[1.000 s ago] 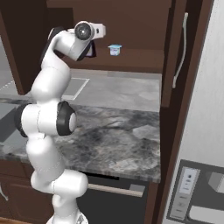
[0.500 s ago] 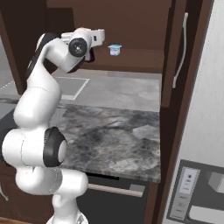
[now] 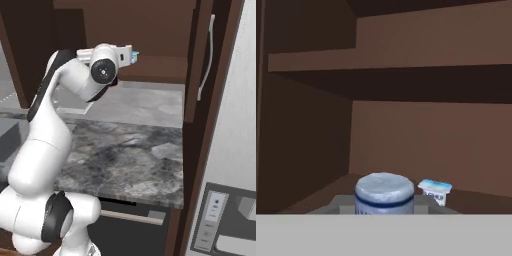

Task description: The dining table condiment station is running low on condiment bottle. Refill the condiment station by opening the cabinet and taking the condiment bottle from the cabinet and placing it on the dining table.

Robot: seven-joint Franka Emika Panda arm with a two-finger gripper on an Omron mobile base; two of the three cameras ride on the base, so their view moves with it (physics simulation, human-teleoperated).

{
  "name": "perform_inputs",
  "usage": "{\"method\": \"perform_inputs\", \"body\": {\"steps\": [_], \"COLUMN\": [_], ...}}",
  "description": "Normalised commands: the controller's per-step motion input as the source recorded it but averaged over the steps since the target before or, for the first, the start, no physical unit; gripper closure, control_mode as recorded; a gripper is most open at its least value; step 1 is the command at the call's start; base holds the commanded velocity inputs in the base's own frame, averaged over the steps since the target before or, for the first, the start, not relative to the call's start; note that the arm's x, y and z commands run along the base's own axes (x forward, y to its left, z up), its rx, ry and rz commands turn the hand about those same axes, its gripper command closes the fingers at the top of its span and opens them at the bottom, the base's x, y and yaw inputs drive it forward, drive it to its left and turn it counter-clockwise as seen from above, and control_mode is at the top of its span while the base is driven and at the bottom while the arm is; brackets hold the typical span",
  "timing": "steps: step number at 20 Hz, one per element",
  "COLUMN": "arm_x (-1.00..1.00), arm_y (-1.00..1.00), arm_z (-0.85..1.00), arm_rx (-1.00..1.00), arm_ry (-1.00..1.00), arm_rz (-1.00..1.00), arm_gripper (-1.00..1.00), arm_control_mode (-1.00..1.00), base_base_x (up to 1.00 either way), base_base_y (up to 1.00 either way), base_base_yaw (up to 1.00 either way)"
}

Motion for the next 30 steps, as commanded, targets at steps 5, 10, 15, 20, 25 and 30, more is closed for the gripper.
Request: {"method": "perform_inputs", "body": {"steps": [5,10,15,20,25,30], "arm_x": [-1.00,-1.00,-0.93,-0.54,-0.04,0.02], "arm_y": [-0.15,0.00,0.00,0.04,0.01,0.01], "arm_z": [0.31,0.17,-0.02,-0.07,-0.04,-0.02], "arm_rx": [0.00,0.00,0.00,0.00,0.00,-0.01], "arm_ry": [0.07,0.00,0.00,0.00,0.01,0.01], "arm_rz": [0.02,0.04,0.08,0.03,0.00,0.00], "arm_gripper": [1.00,1.00,1.00,1.00,1.00,1.00], "arm_control_mode": [-1.00,-1.00,-1.00,-1.00,-1.00,1.00], "base_base_x": [0.00,0.00,0.00,0.00,0.00,-0.34], "base_base_y": [0.00,0.00,0.00,0.00,0.00,0.00], "base_base_yaw": [0.00,0.00,0.00,0.00,0.00,0.05]}}
